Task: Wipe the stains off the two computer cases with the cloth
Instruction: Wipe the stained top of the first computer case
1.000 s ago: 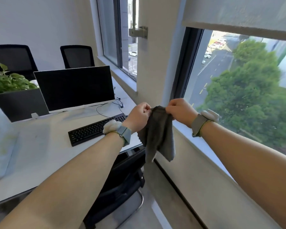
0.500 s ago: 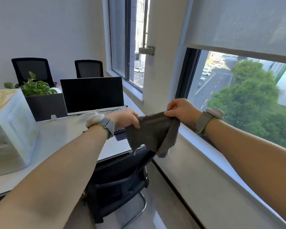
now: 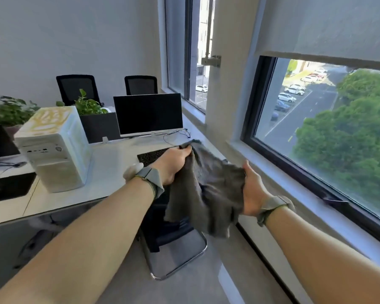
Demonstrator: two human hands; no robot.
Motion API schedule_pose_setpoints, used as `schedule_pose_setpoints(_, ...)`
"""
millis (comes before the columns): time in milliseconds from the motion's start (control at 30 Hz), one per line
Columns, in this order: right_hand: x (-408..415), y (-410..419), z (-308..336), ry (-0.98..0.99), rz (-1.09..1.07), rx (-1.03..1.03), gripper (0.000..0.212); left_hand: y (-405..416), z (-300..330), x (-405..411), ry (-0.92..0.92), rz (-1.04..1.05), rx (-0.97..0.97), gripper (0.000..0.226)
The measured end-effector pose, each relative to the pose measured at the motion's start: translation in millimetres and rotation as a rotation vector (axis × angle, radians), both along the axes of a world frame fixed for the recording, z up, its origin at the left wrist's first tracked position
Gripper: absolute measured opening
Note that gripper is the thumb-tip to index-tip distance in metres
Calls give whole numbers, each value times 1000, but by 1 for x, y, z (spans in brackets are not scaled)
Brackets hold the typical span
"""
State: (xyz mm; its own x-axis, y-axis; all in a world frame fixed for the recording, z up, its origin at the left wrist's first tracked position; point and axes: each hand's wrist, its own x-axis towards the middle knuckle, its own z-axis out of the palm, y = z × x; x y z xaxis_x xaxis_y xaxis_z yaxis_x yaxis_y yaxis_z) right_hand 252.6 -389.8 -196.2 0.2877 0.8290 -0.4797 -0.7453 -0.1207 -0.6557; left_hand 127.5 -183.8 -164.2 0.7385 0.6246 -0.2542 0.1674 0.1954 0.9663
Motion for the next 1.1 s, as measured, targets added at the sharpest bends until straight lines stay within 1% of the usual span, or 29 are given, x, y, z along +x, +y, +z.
schedule_pose_setpoints(33, -9, 1, -11, 40, 4, -24, 112, 0, -10, -16, 72, 43, -17, 42)
schedule_pose_setpoints(67, -20, 1, -15, 54, 2, -48, 115, 1, -19, -34, 119, 68, -35, 41)
schedule_pose_setpoints(100, -27, 4, -15, 20, 1, -102, 109, 5, -27, -49, 185, 93, -42, 33)
schedule_pose_setpoints(133, -35, 8, -12, -47, 12, -166, 92, 11, -32, -65, 241, 108, -42, 24)
schedule_pose_setpoints(167, -42, 13, -9, -158, 39, -247, 68, 16, -33, -80, 289, 105, -36, 18)
schedule_pose_setpoints(200, -48, 18, -6, -268, 68, -317, 44, 20, -33, -95, 325, 97, -31, 17)
schedule_pose_setpoints(233, -54, 24, -3, -370, 91, -379, 27, 24, -32, -110, 352, 99, -14, 18)
schedule_pose_setpoints(267, -60, 32, -1, -465, 98, -442, 21, 28, -28, -125, 358, 105, 9, 15)
schedule_pose_setpoints(333, -72, 49, 10, -644, 64, -488, 23, 41, -26, -150, 357, 125, 75, 5)
schedule_pose_setpoints(367, -79, 57, 17, -692, 28, -483, 25, 51, -26, -162, 371, 146, 130, 4)
schedule_pose_setpoints(433, -101, 83, 27, -770, -73, -412, 27, 80, -24, -197, 384, 204, 242, 13)
schedule_pose_setpoints(500, -112, 97, 35, -847, -149, -293, 23, 95, -18, -214, 395, 235, 340, 10)
schedule_pose_setpoints(567, -136, 121, 41, -891, -113, -204, 16, 115, -10, -248, 342, 313, 371, 13)
schedule_pose_setpoints(633, -164, 150, 50, -920, -45, -136, 13, 137, 0, -289, 265, 386, 342, 12)
schedule_pose_setpoints(667, -180, 167, 54, -950, 6, -111, 15, 151, 3, -313, 214, 378, 297, 10)
schedule_pose_setpoints(733, -206, 198, 57, -1010, 120, -99, 30, 172, 11, -359, 164, 242, 227, 19)
schedule_pose_setpoints(767, -220, 212, 59, -1080, 172, -116, 40, 182, 14, -380, 211, 167, 262, 25)
schedule_pose_setpoints(800, -233, 227, 61, -1196, 216, -143, 46, 192, 16, -399, 286, 108, 347, 31)
schedule_pose_setpoints(833, -249, 241, 63, -1324, 260, -174, 44, 204, 16, -417, 380, 89, 460, 32)
schedule_pose_setpoints(867, -275, 271, 59, -1447, 306, -186, 35, 225, 14, -449, 462, 111, 575, 26)
schedule_pose_setpoints(900, -282, 280, 59, -1510, 302, -222, 23, 235, 13, -458, 504, 123, 655, 16)
schedule_pose_setpoints(933, -292, 291, 60, -1548, 289, -228, 14, 246, 12, -471, 530, 131, 690, 7)
schedule_pose_setpoints(1000, -294, 298, 61, -1528, 276, -261, 7, 258, 12, -482, 556, 111, 695, 15)
schedule_pose_setpoints(1067, -306, 317, 57, -1469, 265, -230, 9, 277, 10, -502, 499, 123, 599, 21)
schedule_pose_setpoints(1100, -317, 324, 57, -1333, 217, -188, 12, 284, 10, -510, 412, 154, 519, 23)
